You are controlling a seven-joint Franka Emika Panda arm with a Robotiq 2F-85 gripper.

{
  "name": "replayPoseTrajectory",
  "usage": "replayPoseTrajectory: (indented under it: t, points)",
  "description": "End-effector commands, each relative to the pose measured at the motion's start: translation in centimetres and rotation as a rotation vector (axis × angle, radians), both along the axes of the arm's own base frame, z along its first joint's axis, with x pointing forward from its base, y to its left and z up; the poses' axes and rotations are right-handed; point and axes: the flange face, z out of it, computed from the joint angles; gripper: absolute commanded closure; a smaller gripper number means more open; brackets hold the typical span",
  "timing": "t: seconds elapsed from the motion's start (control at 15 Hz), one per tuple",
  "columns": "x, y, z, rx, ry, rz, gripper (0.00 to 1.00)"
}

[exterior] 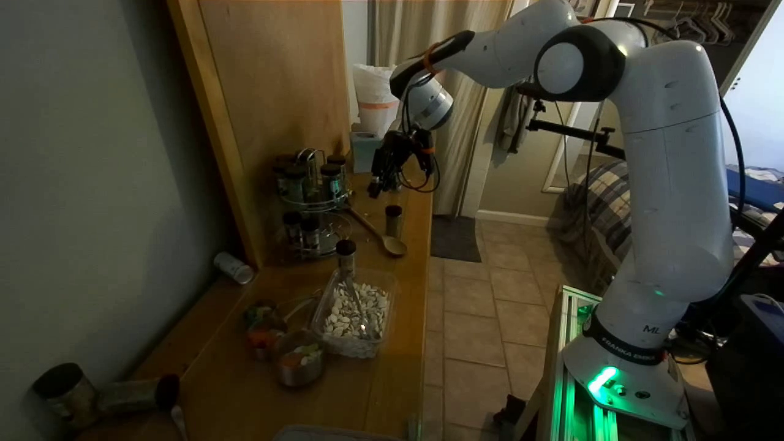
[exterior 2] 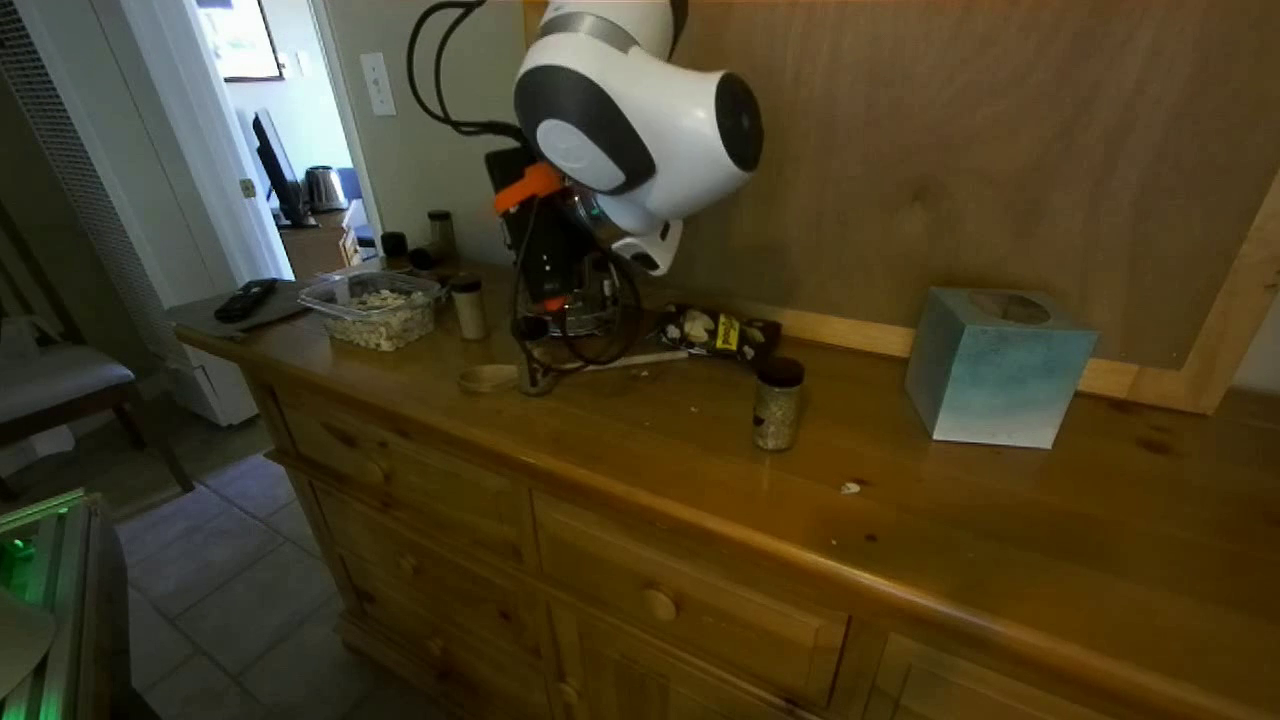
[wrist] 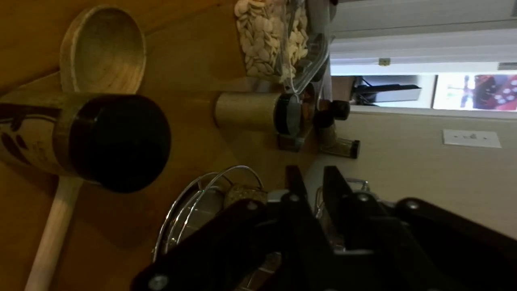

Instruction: Turn the seasoning rack to the left

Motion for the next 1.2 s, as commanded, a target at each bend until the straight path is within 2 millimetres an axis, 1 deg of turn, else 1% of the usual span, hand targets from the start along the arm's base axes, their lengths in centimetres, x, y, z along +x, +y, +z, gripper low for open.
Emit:
replayPoseTrajectory:
  t: [0.0, 0.2, 0.33, 0.47, 0.53, 0.73, 0.8, 1.0, 1.13]
  points:
    - [-0.2, 2.1, 3.3, -0.181, -0.045, 0.08, 0.48]
    - [0.2, 3.8, 5.9, -0.328, -0.085, 0.153, 0.28]
    - [0.5, 5.3, 7.9, -0.417, -0.129, 0.208, 0.13]
    - [0.7, 6.8, 9.8, -0.502, -0.182, 0.261, 0.02]
    - [0.8, 7.5, 10.7, -0.544, -0.21, 0.289, 0.0]
    - [0.8, 10.3, 13.3, -0.664, -0.297, 0.373, 0.0]
    - [0.7, 11.1, 13.9, -0.703, -0.333, 0.392, 0.0]
    - [0.1, 13.5, 16.0, -0.828, -0.432, 0.436, 0.0]
    - [-0.7, 15.2, 17.1, -0.908, -0.51, 0.441, 0.0]
